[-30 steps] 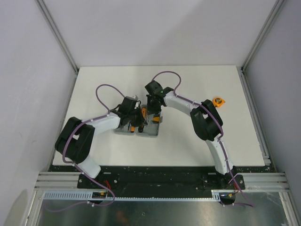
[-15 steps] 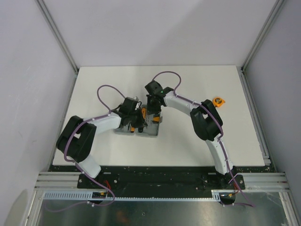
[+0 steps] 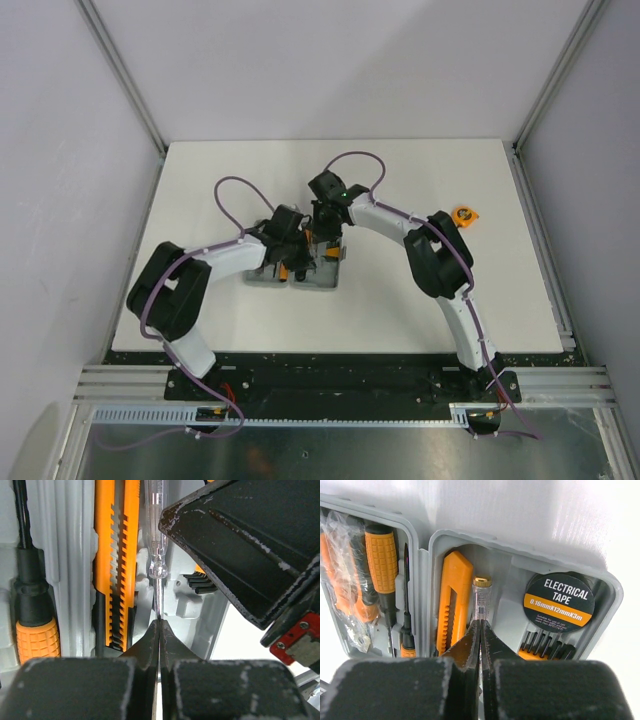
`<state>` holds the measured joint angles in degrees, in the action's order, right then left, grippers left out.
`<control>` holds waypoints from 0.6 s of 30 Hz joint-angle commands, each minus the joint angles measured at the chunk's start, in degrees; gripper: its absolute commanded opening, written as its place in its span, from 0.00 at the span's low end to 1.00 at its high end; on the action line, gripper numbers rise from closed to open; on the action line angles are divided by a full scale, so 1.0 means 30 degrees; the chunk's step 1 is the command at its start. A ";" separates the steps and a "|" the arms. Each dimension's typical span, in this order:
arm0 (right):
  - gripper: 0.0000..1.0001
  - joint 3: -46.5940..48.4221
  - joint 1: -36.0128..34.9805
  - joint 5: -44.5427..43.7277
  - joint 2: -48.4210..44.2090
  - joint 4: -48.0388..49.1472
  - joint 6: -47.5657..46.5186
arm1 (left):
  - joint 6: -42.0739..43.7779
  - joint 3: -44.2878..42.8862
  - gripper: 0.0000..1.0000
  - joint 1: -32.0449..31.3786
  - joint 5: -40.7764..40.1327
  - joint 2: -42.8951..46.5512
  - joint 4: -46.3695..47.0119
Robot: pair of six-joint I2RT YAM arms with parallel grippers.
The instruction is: Pack the tool kit
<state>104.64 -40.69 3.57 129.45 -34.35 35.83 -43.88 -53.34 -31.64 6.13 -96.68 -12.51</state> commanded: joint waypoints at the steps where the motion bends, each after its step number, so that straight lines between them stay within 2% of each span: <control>1: 0.00 -0.0364 -0.0124 0.0316 0.1471 -0.1125 0.0080 | -0.0969 0.0474 0.00 -0.0751 -0.1495 -0.1705 -0.1665; 8: 0.00 -0.1008 0.0141 0.0624 0.1244 -0.0843 0.0184 | -0.1795 0.0830 0.00 -0.1037 -0.1943 -0.2883 -0.2087; 18: 0.00 -0.2443 0.0596 -0.0207 0.0571 -0.0804 0.0196 | -0.2583 0.1590 0.00 -0.1040 -0.3131 -0.2327 -0.2955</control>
<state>101.71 -38.94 6.35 128.60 -30.83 37.08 -51.57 -53.30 -33.56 2.94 -98.43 -10.20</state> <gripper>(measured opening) 0.009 0.003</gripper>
